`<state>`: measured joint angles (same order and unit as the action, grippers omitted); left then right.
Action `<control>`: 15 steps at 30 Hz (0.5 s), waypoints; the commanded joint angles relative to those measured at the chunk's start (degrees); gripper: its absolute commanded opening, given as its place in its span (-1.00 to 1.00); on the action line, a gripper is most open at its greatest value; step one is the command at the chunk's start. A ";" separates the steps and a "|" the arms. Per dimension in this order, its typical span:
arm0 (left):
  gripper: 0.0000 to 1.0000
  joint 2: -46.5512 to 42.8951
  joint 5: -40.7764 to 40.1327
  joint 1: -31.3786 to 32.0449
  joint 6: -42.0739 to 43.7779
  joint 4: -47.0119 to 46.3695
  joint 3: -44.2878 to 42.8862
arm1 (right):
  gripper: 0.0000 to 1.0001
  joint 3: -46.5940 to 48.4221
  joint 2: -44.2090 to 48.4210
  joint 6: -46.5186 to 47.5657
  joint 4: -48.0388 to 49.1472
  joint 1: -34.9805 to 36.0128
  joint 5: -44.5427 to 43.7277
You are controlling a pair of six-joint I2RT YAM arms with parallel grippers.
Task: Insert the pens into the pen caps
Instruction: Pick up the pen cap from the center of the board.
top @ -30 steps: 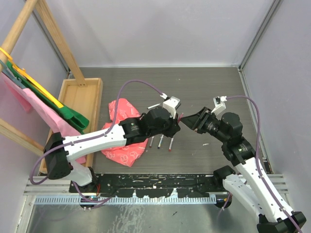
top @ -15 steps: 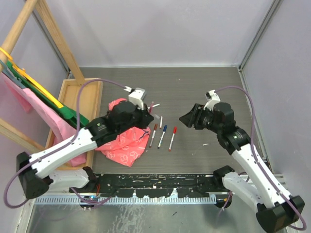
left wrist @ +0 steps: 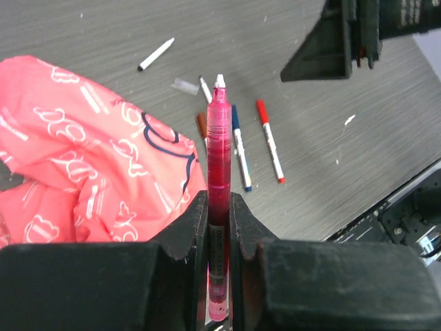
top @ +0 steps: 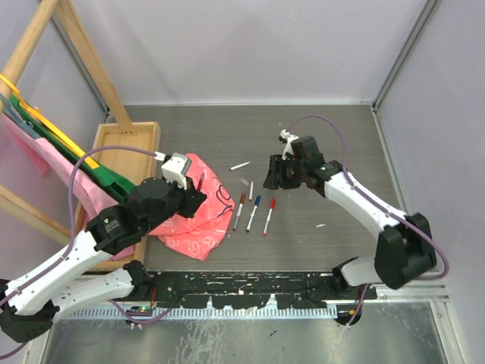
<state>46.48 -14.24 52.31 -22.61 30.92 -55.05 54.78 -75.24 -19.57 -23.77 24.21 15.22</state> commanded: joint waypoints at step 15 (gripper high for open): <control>-1.00 -8.06 -1.19 -0.37 -3.24 5.35 2.96 | 0.01 37.59 -39.19 23.09 -10.34 11.56 -10.83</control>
<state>40.14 -14.33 52.21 -24.69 36.27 -51.92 85.14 -110.08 -3.57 -28.62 34.92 7.11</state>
